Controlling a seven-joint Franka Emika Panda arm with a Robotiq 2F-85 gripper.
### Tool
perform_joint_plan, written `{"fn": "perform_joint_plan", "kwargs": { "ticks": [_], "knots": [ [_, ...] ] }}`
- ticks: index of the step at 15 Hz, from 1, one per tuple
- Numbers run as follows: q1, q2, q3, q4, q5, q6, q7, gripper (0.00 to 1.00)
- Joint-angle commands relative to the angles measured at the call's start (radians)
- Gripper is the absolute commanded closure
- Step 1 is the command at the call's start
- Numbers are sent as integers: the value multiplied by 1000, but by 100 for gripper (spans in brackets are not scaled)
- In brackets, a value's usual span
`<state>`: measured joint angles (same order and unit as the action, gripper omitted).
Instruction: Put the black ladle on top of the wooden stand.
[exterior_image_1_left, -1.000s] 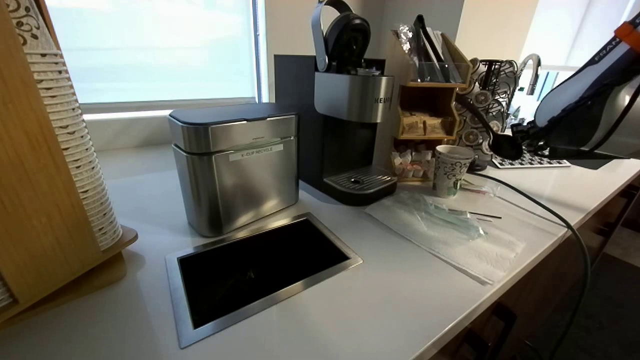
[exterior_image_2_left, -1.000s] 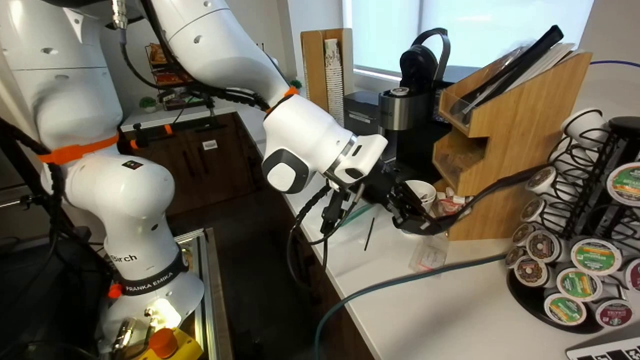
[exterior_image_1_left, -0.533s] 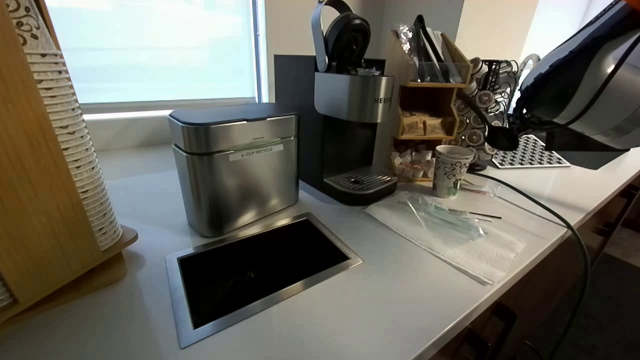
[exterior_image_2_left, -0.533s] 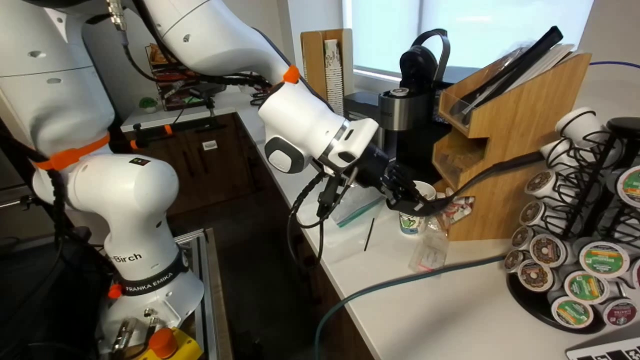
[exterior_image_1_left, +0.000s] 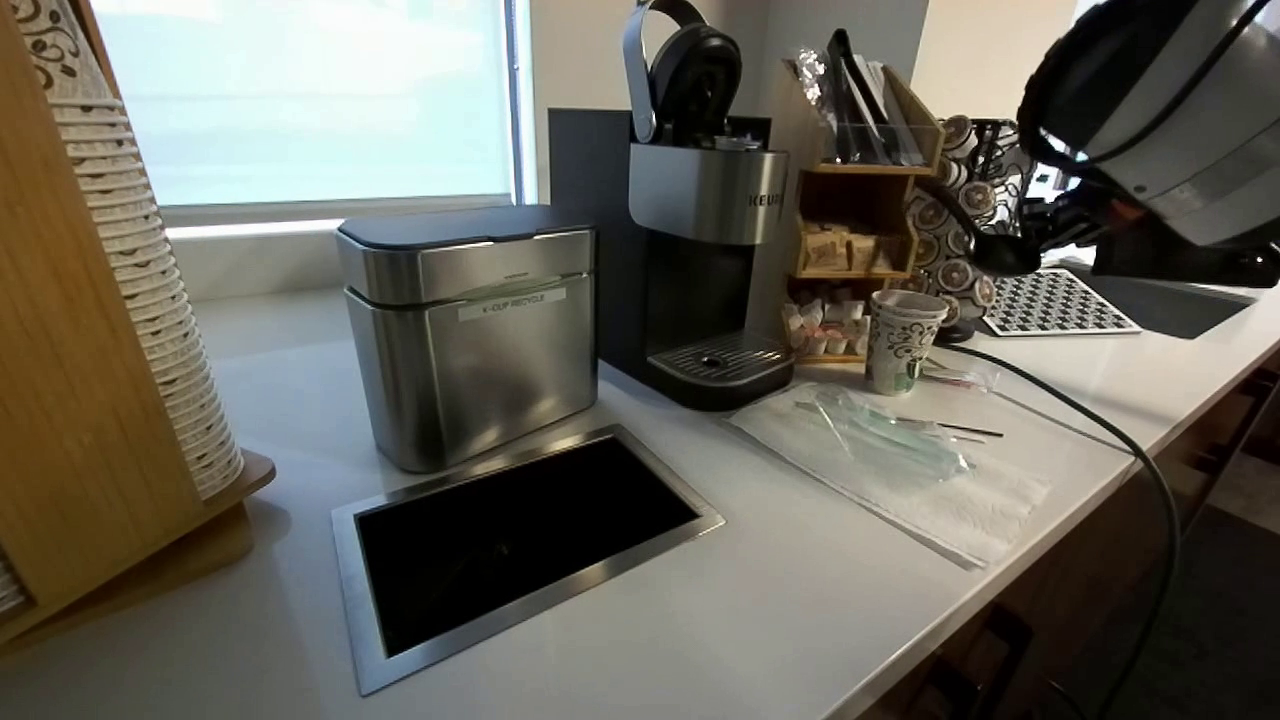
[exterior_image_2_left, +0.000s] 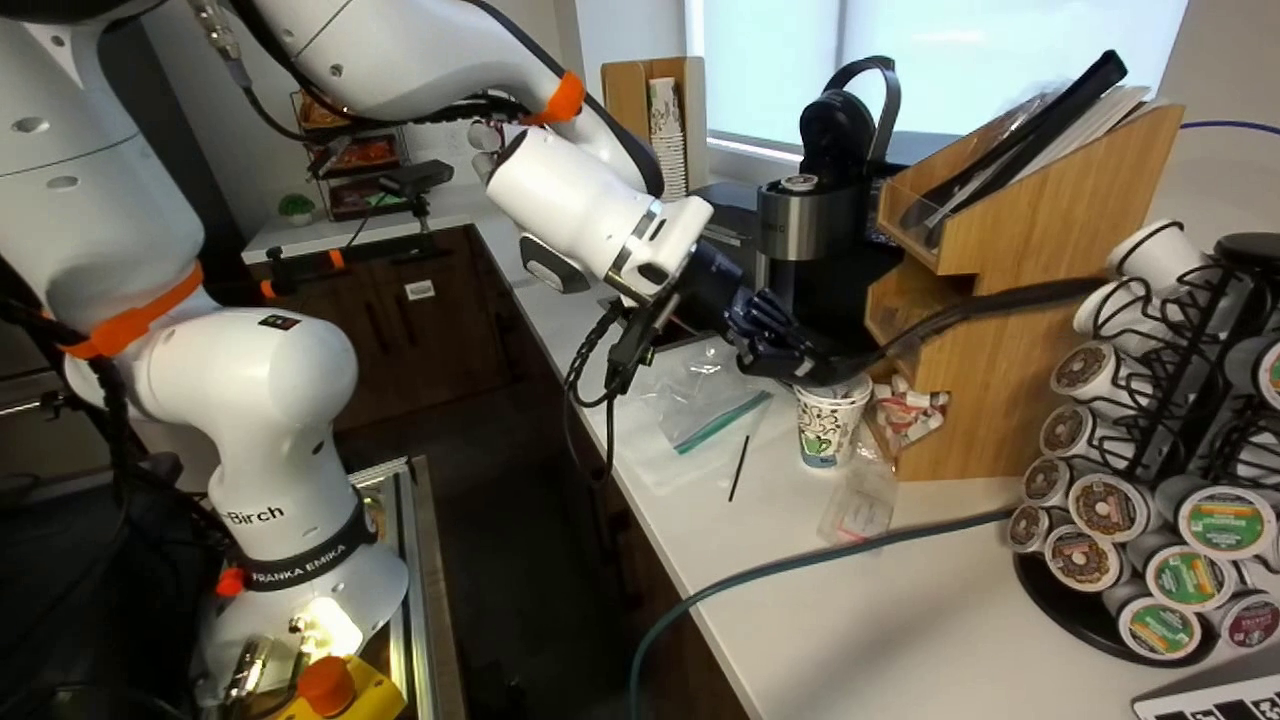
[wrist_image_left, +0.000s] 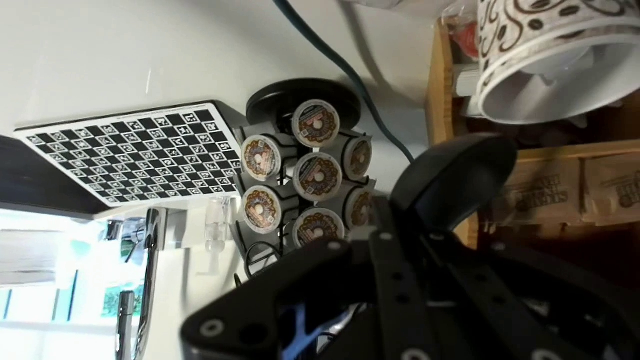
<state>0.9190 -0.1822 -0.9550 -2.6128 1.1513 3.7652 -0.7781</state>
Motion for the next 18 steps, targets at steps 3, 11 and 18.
{"fn": "perform_joint_plan", "kwargs": {
  "ticks": [3,11,18],
  "knots": [
    [-67,-92,49,86,220,-152,-252,99],
    [-129,-287,217,-3,97,124,-125,99],
    [-133,-244,311,49,215,173,-134,95]
  ]
}}
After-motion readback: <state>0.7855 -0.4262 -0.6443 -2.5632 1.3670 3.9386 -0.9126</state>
